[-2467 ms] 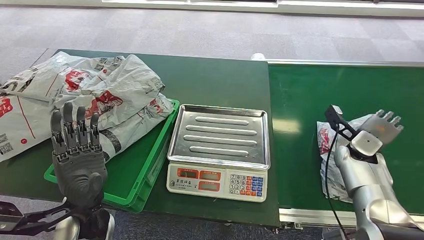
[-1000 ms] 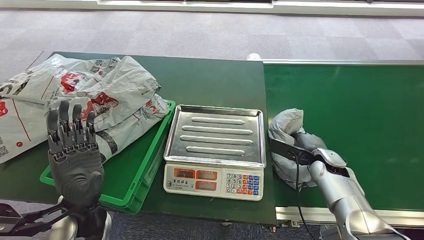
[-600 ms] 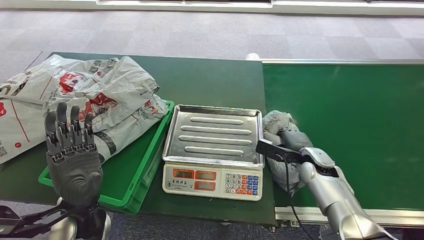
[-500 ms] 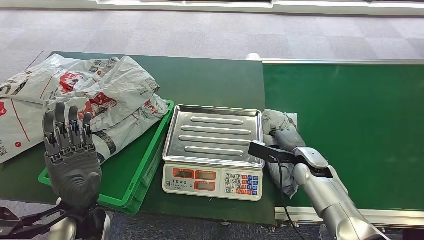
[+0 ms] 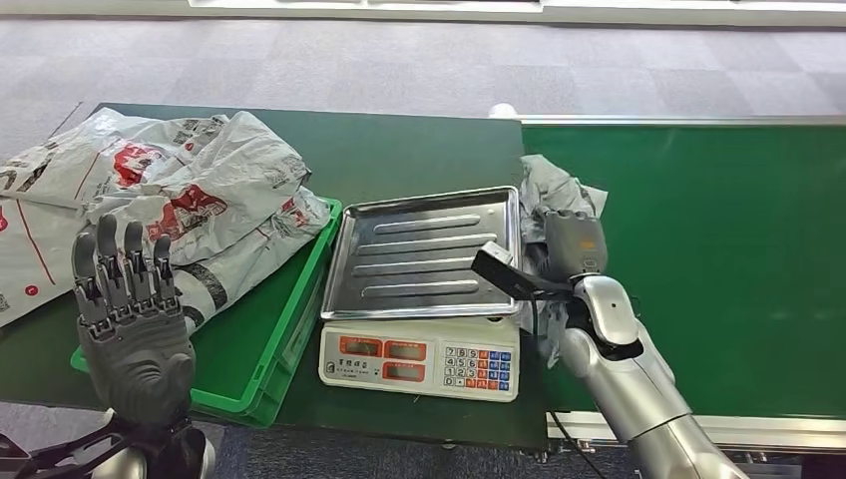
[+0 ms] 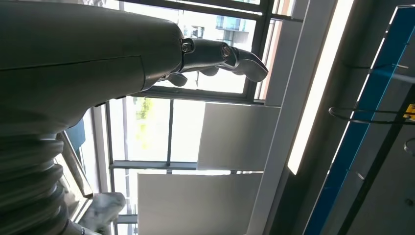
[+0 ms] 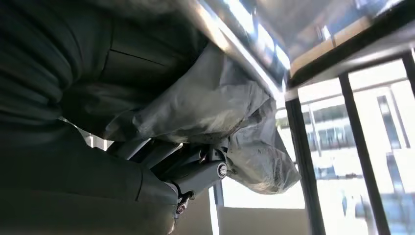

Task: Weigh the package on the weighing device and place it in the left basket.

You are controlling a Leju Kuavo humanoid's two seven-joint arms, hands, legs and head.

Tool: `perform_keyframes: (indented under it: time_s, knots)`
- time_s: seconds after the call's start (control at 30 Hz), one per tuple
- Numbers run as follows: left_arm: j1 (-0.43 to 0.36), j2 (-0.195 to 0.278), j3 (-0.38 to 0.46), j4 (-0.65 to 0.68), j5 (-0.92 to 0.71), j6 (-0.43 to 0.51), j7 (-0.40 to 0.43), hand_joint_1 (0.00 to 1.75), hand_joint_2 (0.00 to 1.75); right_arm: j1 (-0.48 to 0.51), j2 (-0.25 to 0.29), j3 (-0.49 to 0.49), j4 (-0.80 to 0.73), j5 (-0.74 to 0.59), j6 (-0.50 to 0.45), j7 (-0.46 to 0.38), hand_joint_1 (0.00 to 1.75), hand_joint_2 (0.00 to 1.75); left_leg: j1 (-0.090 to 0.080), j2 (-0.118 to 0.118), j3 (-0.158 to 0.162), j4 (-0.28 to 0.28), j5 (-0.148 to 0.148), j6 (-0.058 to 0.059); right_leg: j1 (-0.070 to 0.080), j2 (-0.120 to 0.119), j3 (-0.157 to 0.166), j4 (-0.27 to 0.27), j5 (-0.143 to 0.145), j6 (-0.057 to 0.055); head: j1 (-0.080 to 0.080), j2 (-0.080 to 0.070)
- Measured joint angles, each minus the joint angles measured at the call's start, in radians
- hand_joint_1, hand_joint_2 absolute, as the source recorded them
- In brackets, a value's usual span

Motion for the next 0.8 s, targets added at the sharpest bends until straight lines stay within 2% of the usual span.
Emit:
perform_keyframes:
  time_s: [0.17, 0.23, 0.4, 0.57, 0.63, 0.73, 0.8]
  knots:
    - [0.004, -0.002, -0.004, -0.004, 0.009, 0.004, 0.000, 0.00, 1.75, -0.003, 0.025, -0.076, -0.207, 0.113, -0.250, -0.014, 1.75, 1.75, 0.000, -0.006, -0.002, 0.000, 0.001, 0.000, 0.000, -0.006, 0.000, 0.000, -0.001, 0.000, 0.000, 0.000]
    - [-0.009, -0.001, -0.011, 0.007, 0.015, -0.001, 0.001, 0.00, 1.75, -0.018, 0.043, -0.093, -0.274, 0.163, -0.293, -0.031, 1.75, 1.75, 0.000, -0.006, -0.002, 0.000, 0.001, 0.000, 0.000, -0.005, 0.001, 0.000, -0.001, 0.000, 0.000, 0.000]
    - [-0.060, -0.001, -0.031, 0.057, 0.023, -0.016, 0.002, 0.00, 1.75, -0.064, 0.117, -0.084, -0.328, 0.296, -0.267, -0.008, 1.75, 1.75, 0.000, -0.006, -0.001, 0.000, 0.001, 0.000, 0.000, -0.005, 0.001, 0.000, -0.001, 0.000, 0.000, 0.000]
    - [-0.099, -0.001, -0.042, 0.095, 0.034, -0.025, 0.002, 0.00, 1.75, -0.127, 0.171, -0.044, -0.310, 0.294, -0.198, 0.001, 1.75, 1.75, 0.000, -0.006, -0.002, 0.000, 0.003, -0.001, 0.000, -0.005, 0.001, 0.000, 0.000, 0.000, 0.000, 0.000]
    - [-0.120, -0.001, -0.046, 0.112, 0.038, -0.032, 0.003, 0.00, 1.75, -0.171, 0.203, -0.013, -0.266, 0.241, -0.117, -0.032, 1.75, 1.75, 0.000, -0.006, -0.001, 0.000, 0.003, -0.002, 0.000, -0.005, 0.002, 0.000, 0.000, 0.000, 0.000, 0.000]
    - [-0.151, -0.001, -0.051, 0.144, 0.045, -0.050, 0.003, 0.00, 1.75, -0.227, 0.264, 0.051, -0.138, 0.081, 0.032, -0.119, 1.75, 1.75, 0.001, -0.005, 0.000, -0.001, 0.004, -0.003, 0.001, -0.004, 0.002, 0.000, 0.001, -0.001, 0.000, 0.000]
    - [-0.167, -0.001, -0.052, 0.165, 0.046, -0.056, 0.003, 0.00, 1.75, -0.248, 0.307, 0.097, -0.035, 0.013, 0.049, -0.148, 1.75, 1.75, 0.002, -0.006, -0.001, -0.001, 0.005, -0.004, 0.002, -0.005, 0.002, 0.000, 0.001, -0.001, 0.000, 0.000]
